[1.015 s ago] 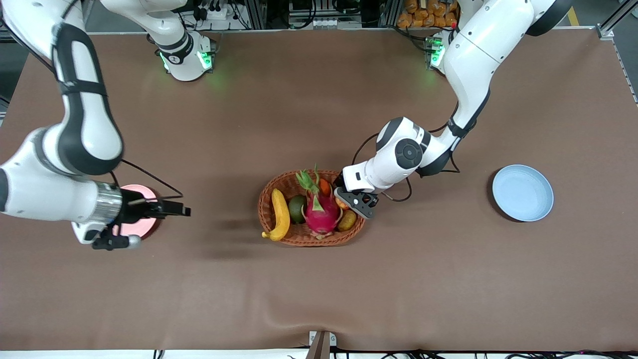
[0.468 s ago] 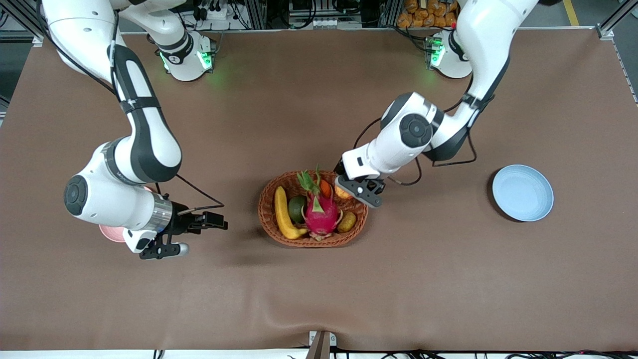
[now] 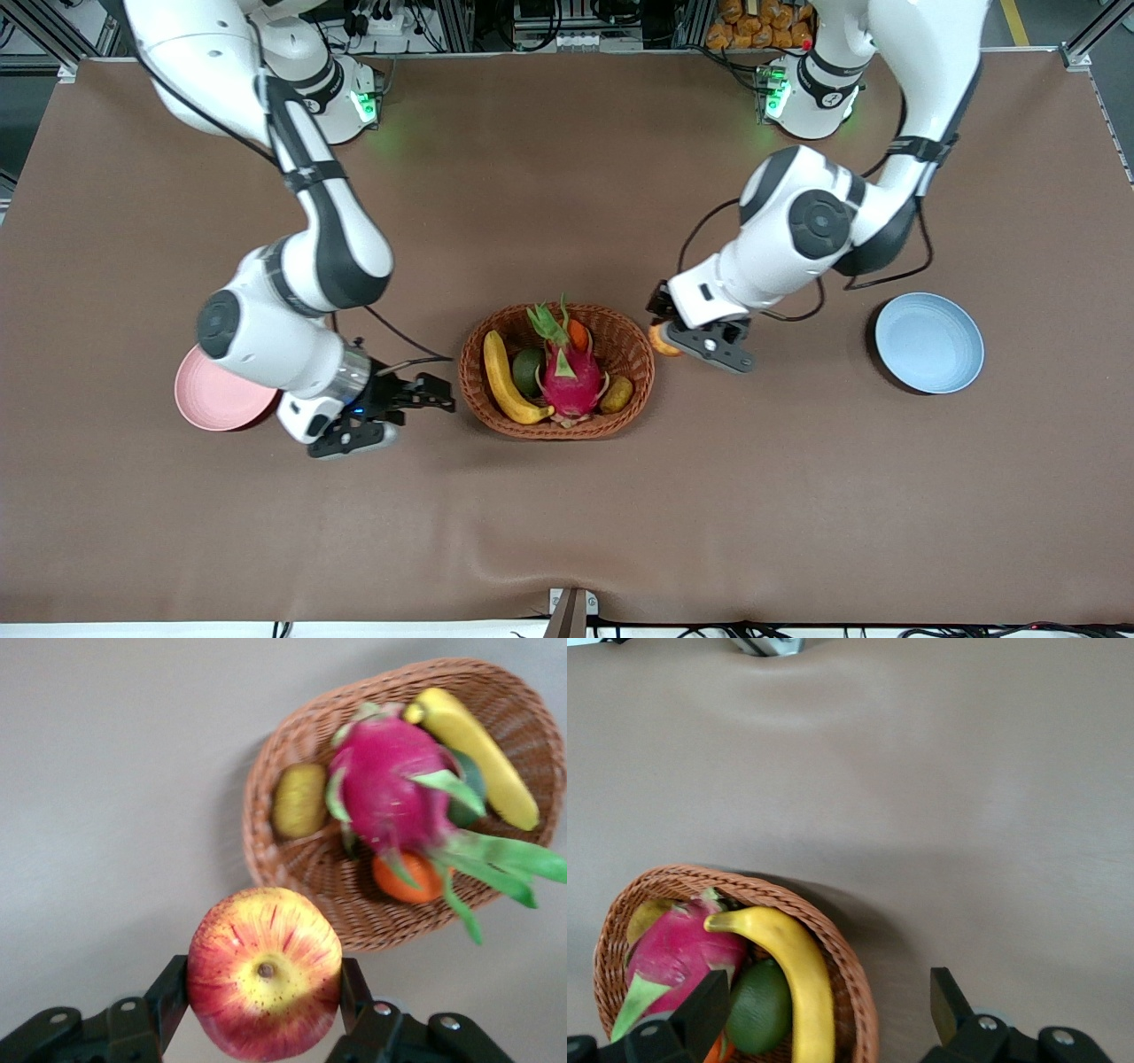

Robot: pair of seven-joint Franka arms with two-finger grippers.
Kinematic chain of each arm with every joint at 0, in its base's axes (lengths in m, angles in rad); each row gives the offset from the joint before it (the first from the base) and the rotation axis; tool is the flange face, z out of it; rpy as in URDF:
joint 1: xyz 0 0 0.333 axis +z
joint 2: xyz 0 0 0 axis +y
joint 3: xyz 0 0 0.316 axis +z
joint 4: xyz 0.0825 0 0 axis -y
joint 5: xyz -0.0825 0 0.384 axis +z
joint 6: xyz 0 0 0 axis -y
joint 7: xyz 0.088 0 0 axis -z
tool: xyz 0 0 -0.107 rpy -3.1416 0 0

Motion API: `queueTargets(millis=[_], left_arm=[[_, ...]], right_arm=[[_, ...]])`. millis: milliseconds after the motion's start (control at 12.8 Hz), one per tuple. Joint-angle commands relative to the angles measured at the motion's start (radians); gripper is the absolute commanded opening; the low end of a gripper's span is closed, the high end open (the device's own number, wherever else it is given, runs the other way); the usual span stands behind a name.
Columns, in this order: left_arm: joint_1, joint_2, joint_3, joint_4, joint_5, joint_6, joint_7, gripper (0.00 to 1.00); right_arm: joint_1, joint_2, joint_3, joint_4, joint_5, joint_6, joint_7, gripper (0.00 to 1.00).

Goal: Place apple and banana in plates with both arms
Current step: 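Carry the apple to the blue plate while the right gripper reaches the banana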

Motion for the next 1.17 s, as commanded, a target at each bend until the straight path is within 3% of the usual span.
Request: queueTargets(millis=[0,234,390,468,702,937,1093], left_arm=[[0.057,-0.067,-0.006,-0.043,0.011,-0.054,-0.011,0.33],[0.140,-0.123,-0.006,-0.110,0.017,-0.066,0.035,0.34],[0.192,-0.160,-0.004,-0.169,0.024,-0.065,0.061,0.35],[0.234,-0.168,-0.004,-0.193,0.024,-0.063,0.084,0.35],[0.348,-0.182,-0.007,-0.262,0.100,-0.022,0.160,0.36],[0.478,-0.173,-0.007,-0.363,0.102,0.109,0.382,0.36],[0.545,-0.170,-0.007,-0.384,0.102,0.115,0.472,0.36]], right_arm=[[0.048,0.018,-0.016,0.002,-0.003,0.031,0.061,1.00],[0.075,-0.014,-0.016,-0.151,-0.013,0.022,0.148,1.00],[0.141,-0.014,-0.019,-0.170,-0.017,0.021,0.313,1.00],[0.176,-0.011,-0.025,-0.170,-0.056,0.021,0.401,1.00],[0.203,-0.014,-0.025,-0.168,-0.315,-0.034,0.439,1.00],[0.206,-0.014,-0.025,-0.170,-0.366,-0.084,0.431,1.00],[0.224,-0.006,-0.025,-0.171,-0.405,-0.090,0.431,1.00]])
